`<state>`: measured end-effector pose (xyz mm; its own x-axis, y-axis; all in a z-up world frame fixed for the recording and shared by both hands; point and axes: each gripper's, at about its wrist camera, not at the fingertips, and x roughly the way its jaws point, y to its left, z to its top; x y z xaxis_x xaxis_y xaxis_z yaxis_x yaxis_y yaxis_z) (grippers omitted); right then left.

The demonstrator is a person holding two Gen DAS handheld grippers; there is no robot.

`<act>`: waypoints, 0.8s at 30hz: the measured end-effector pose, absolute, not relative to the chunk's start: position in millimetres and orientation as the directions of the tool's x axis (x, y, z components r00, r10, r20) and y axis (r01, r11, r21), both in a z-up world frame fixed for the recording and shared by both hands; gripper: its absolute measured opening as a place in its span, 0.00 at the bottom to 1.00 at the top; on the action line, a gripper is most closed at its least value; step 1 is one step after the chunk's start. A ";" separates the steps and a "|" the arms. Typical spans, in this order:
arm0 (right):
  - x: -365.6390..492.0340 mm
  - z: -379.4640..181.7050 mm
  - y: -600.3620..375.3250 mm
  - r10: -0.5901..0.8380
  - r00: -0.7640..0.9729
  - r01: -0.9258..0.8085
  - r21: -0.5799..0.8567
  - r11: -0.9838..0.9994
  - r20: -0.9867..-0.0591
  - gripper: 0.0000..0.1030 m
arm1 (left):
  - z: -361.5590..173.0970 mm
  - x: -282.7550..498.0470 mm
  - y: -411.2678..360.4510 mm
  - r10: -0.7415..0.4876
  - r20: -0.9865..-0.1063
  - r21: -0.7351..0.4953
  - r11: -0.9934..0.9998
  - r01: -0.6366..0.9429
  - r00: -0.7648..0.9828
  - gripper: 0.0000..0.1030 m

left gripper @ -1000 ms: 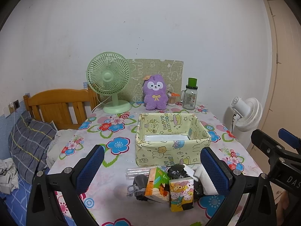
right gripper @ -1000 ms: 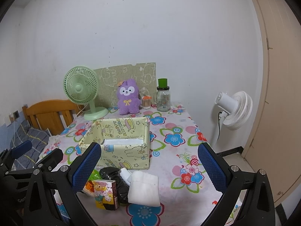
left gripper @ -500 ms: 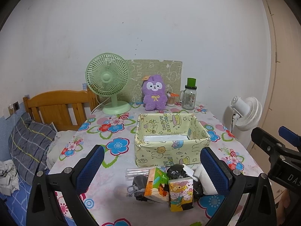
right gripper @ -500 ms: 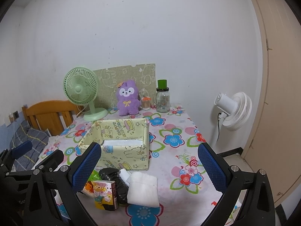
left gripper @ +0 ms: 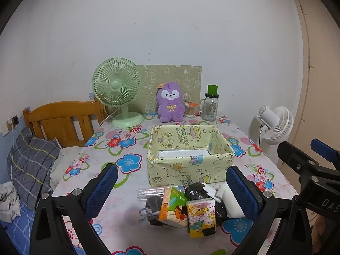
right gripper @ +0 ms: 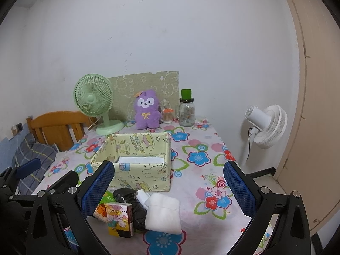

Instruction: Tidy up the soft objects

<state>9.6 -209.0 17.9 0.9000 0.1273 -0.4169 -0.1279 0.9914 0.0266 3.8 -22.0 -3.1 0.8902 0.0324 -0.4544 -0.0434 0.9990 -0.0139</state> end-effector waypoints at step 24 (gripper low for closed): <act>36.1 -17.1 -193.6 0.177 0.861 -0.187 0.026 0.982 -0.477 0.95 | -44.1 29.0 -22.9 0.015 -0.535 -0.031 0.999 -0.038 0.845 0.96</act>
<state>36.1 -193.6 -17.1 0.8608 0.1767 -0.4773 -0.1874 0.9820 0.0256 29.0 -22.9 -44.1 0.8448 0.0152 -0.5349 -0.0379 0.9988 -0.0314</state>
